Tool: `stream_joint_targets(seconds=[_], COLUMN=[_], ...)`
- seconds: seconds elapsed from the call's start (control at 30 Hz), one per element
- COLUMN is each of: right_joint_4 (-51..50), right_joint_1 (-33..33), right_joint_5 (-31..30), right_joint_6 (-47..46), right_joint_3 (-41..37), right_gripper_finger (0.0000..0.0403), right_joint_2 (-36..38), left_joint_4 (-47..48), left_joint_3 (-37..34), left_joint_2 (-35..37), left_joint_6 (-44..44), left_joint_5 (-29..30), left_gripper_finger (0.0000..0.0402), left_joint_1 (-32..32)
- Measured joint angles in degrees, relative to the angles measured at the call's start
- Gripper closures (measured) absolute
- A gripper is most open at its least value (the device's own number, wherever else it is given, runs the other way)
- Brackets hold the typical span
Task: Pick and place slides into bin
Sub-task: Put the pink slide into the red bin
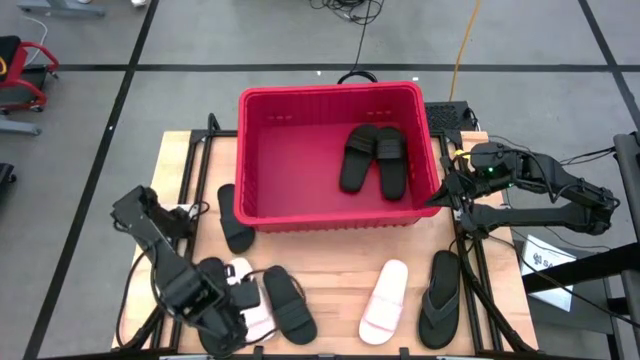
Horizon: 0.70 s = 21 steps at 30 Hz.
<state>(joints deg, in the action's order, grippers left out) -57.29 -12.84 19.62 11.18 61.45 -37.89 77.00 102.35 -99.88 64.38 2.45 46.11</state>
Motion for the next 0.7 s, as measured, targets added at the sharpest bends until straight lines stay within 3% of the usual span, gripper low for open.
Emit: stream_joint_targets(seconds=[0.53, 0.7], right_joint_4=[0.0, 0.0], right_joint_1=[0.0, 0.0], right_joint_5=[0.0, -0.2], right_joint_6=[0.1, 0.2], right_joint_3=[0.0, 0.0], right_gripper_finger=[0.0403, 0.0403], right_joint_2=[0.0, 0.0], left_joint_4=[-30.7, -44.5], left_joint_3=[-36.6, -48.8], left_joint_2=[15.8, 20.4], left_joint_6=[3.8, 4.5], left_joint_5=[-0.1, -1.1], left_gripper_finger=[0.0259, 0.0259], left_joint_1=[0.7, -0.4])
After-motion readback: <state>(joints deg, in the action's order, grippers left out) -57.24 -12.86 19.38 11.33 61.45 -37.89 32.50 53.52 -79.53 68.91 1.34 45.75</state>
